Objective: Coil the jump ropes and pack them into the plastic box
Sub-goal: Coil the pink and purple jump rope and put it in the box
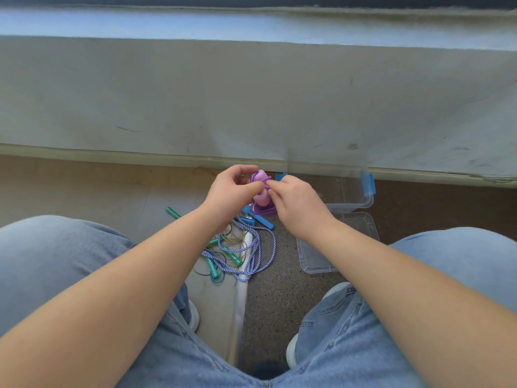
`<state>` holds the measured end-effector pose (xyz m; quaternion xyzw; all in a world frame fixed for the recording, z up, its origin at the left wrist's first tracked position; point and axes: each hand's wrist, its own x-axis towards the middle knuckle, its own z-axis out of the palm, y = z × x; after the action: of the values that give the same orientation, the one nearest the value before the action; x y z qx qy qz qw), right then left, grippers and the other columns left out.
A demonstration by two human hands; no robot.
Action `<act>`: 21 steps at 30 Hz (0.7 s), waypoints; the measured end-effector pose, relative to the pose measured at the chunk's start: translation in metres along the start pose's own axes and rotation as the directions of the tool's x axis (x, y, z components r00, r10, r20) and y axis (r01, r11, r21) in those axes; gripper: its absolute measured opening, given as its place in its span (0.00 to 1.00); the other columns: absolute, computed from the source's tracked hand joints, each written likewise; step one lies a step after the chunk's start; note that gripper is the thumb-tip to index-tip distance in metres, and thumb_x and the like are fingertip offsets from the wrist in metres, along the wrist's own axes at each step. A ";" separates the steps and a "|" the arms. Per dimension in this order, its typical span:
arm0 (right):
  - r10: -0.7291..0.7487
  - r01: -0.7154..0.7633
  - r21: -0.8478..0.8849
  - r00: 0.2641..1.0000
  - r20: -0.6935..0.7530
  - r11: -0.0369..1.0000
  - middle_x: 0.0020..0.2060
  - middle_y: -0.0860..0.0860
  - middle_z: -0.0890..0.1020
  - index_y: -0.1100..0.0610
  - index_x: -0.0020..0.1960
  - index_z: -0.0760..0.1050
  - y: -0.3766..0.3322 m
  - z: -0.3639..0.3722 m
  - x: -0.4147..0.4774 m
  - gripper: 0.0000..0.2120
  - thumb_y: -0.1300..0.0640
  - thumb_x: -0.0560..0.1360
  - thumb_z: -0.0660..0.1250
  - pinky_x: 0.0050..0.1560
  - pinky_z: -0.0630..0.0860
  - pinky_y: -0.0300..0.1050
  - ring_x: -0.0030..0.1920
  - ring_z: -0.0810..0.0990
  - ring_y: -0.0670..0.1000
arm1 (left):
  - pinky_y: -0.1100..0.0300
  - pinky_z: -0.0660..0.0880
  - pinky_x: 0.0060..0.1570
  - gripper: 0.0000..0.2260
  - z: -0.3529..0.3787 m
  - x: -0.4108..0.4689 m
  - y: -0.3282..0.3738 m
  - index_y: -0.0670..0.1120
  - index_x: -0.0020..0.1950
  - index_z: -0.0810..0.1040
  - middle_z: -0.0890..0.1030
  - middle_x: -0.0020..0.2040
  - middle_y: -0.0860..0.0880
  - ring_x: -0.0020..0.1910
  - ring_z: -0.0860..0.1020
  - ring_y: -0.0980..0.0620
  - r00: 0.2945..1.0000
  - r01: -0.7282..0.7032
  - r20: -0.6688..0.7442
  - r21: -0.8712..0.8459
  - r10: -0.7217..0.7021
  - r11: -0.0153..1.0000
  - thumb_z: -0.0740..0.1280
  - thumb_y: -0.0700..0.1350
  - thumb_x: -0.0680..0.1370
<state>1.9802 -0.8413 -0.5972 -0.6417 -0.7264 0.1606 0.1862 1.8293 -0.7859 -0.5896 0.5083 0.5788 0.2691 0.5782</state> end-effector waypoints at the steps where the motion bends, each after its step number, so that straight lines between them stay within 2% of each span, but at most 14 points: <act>1: 0.043 -0.040 0.055 0.998 -0.044 0.998 0.41 0.54 0.77 0.57 0.60 0.80 -0.001 -0.002 0.000 0.13 0.55 0.82 0.60 0.43 0.71 0.49 0.46 0.78 0.62 | 0.45 0.80 0.56 0.17 0.000 0.000 0.001 0.55 0.54 0.82 0.83 0.46 0.48 0.48 0.83 0.50 0.999 -0.031 -0.012 0.005 0.032 0.999 0.73 0.46 0.65; 4: 0.221 -0.168 0.269 0.958 -0.181 0.948 0.43 0.50 0.86 0.51 0.63 0.80 0.000 -0.010 0.001 0.14 0.53 0.78 0.66 0.51 0.78 0.54 0.48 0.82 0.58 | 0.49 0.80 0.57 0.21 0.004 -0.003 0.001 0.53 0.58 0.80 0.85 0.44 0.51 0.47 0.84 0.53 0.993 -0.092 -0.071 0.020 0.093 0.996 0.76 0.49 0.66; 6: 0.282 -0.204 0.357 0.942 -0.182 0.912 0.37 0.43 0.84 0.47 0.56 0.82 0.001 -0.013 0.001 0.09 0.54 0.77 0.69 0.49 0.78 0.50 0.42 0.81 0.51 | 0.48 0.79 0.58 0.25 0.006 -0.003 -0.002 0.47 0.62 0.78 0.86 0.46 0.48 0.49 0.85 0.51 0.996 -0.050 -0.073 -0.089 0.044 0.995 0.78 0.47 0.66; 8: 0.279 -0.208 0.370 0.948 -0.151 0.906 0.35 0.41 0.82 0.46 0.51 0.84 0.001 -0.012 0.001 0.07 0.55 0.76 0.70 0.47 0.78 0.48 0.40 0.80 0.47 | 0.46 0.79 0.59 0.27 0.006 -0.003 -0.006 0.44 0.63 0.77 0.86 0.49 0.45 0.51 0.85 0.48 0.998 -0.010 -0.064 -0.201 -0.003 0.980 0.79 0.44 0.65; 10: 0.280 -0.213 0.379 0.951 -0.131 0.901 0.39 0.43 0.86 0.47 0.52 0.85 -0.001 -0.011 -0.001 0.07 0.54 0.76 0.70 0.49 0.79 0.48 0.44 0.83 0.47 | 0.45 0.79 0.59 0.25 0.006 -0.003 -0.010 0.44 0.62 0.78 0.85 0.50 0.45 0.52 0.84 0.47 0.997 -0.013 -0.072 -0.247 -0.005 0.969 0.78 0.41 0.66; 14: 0.317 -0.240 0.398 0.938 -0.139 0.885 0.46 0.47 0.88 0.50 0.54 0.86 -0.002 -0.008 0.001 0.08 0.53 0.76 0.71 0.53 0.79 0.48 0.49 0.84 0.47 | 0.47 0.79 0.58 0.22 0.007 -0.002 -0.013 0.47 0.61 0.81 0.85 0.52 0.45 0.54 0.83 0.47 0.992 -0.079 -0.109 -0.194 0.058 0.978 0.78 0.42 0.67; 18: 0.378 -0.294 0.459 0.920 -0.101 0.838 0.43 0.47 0.88 0.51 0.53 0.87 0.001 -0.010 0.003 0.08 0.53 0.75 0.72 0.50 0.81 0.48 0.42 0.85 0.47 | 0.53 0.80 0.57 0.21 0.009 -0.004 -0.014 0.50 0.60 0.81 0.84 0.53 0.48 0.53 0.83 0.52 0.985 -0.152 -0.100 -0.107 0.141 0.983 0.78 0.45 0.68; 20: 0.400 -0.301 0.497 0.910 -0.105 0.814 0.38 0.45 0.87 0.50 0.51 0.86 0.002 -0.012 0.005 0.07 0.53 0.75 0.72 0.45 0.81 0.41 0.38 0.84 0.44 | 0.53 0.80 0.56 0.18 0.012 -0.006 -0.012 0.47 0.59 0.81 0.84 0.53 0.46 0.53 0.83 0.51 0.983 -0.159 -0.109 -0.136 0.145 0.978 0.77 0.46 0.70; 21: 0.420 -0.304 0.530 0.901 -0.111 0.792 0.36 0.44 0.85 0.49 0.50 0.85 0.002 -0.013 0.005 0.05 0.54 0.75 0.73 0.41 0.78 0.36 0.37 0.84 0.43 | 0.52 0.80 0.56 0.15 0.013 -0.006 -0.009 0.44 0.58 0.81 0.84 0.54 0.43 0.53 0.84 0.48 0.988 -0.131 -0.112 -0.214 0.109 0.968 0.75 0.46 0.72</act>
<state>1.9882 -0.8363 -0.5862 -0.7126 -0.4968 0.3032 0.3918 1.8380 -0.7983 -0.5973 0.4611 0.5415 0.3911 0.5841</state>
